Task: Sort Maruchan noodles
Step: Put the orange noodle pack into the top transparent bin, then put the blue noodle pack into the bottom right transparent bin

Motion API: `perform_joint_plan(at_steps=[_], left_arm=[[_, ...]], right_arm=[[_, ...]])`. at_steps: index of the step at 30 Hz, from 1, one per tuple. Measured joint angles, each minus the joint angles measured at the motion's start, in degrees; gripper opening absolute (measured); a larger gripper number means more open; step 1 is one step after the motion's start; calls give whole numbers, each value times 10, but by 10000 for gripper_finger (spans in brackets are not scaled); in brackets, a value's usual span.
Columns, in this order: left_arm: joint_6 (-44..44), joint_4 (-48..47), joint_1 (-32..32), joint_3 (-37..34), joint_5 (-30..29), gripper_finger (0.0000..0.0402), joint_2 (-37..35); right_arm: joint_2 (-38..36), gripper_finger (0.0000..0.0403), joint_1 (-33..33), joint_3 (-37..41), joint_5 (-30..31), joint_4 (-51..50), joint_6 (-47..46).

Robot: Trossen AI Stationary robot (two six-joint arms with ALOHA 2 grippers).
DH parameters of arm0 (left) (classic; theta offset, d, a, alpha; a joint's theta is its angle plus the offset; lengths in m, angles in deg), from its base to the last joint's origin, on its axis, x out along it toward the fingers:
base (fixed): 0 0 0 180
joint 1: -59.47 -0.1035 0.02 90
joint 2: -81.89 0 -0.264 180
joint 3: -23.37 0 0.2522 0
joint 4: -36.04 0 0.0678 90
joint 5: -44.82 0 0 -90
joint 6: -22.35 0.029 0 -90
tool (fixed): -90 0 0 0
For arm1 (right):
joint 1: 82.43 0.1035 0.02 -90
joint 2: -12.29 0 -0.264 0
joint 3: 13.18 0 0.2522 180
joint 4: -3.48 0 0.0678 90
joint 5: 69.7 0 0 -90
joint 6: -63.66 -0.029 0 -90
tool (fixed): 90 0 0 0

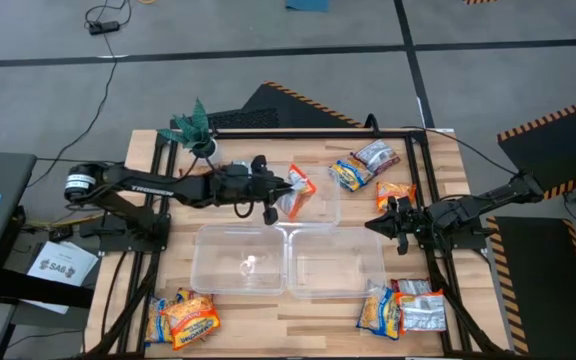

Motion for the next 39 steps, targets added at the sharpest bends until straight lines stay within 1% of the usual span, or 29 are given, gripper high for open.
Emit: perform_joint_plan(at_steps=[5,8,11,13,16,18,24,27,29,31,33,37,39], left_arm=[[-28,-35,-8,0,8,108,-24],[-29,-47,-8,0,12,149,-51],[-25,-64,-8,0,19,179,-102],[-25,-88,-8,1,35,190,-143],[-24,-99,1,-23,51,196,-202],[-22,-62,14,-69,54,197,-243],[-16,141,44,-274,53,197,-358],[-20,225,49,-343,54,197,-405],[-21,246,50,-365,58,197,-432],[-20,237,51,-377,73,197,-454],[-14,223,51,-377,91,197,-468],[-16,223,51,-377,118,197,-485],[-13,224,51,-377,122,197,-489]], right_arm=[[0,37,0,0,0,0,0],[0,37,0,0,0,0,0],[0,37,0,0,0,0,0],[0,37,0,0,0,0,0],[0,37,0,0,0,0,0],[0,37,0,0,0,0,0],[0,37,0,0,0,1,0],[0,37,0,0,0,1,0],[0,37,0,0,-3,0,0],[0,37,0,0,-9,0,0],[0,37,0,0,-11,0,0],[0,37,0,0,-12,0,0],[0,37,0,0,-12,0,0]])
